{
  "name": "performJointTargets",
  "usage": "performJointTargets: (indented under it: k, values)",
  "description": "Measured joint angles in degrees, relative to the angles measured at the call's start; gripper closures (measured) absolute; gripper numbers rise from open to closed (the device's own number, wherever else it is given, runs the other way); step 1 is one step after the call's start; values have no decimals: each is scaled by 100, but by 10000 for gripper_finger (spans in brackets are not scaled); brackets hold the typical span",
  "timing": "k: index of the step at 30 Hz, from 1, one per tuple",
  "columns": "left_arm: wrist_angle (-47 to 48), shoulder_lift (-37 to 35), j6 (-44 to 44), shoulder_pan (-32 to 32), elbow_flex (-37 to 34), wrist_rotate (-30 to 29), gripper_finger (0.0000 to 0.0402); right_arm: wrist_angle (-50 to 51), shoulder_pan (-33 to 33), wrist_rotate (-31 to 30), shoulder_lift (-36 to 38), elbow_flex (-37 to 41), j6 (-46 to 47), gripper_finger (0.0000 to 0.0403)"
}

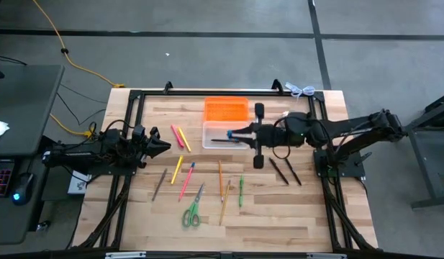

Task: Pick & place school supplies into a supply box
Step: Put the blue pen into the transparent supply box

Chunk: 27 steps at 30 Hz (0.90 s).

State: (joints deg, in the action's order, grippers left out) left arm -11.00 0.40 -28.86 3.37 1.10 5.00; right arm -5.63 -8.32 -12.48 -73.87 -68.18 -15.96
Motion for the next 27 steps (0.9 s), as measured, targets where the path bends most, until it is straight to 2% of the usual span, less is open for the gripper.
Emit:
performJointTargets:
  k: [6, 10, 15, 27]
  values:
    - [0, 0, 0, -2, 0, -8, 325, 57, -256, -1524, -42, 2, -673, 391]
    - [0, 0, -1, 1, 0, -28, 325, 49, -365, -2250, -107, 2, -1089, 391]
    - [0, -2, -7, -2, 0, -160, 325, 26, -409, -2785, -157, 4, -1573, 391]
    - [0, 0, -7, -1, 0, -309, 325, -4, -413, -3493, -160, 4, -2503, 391]
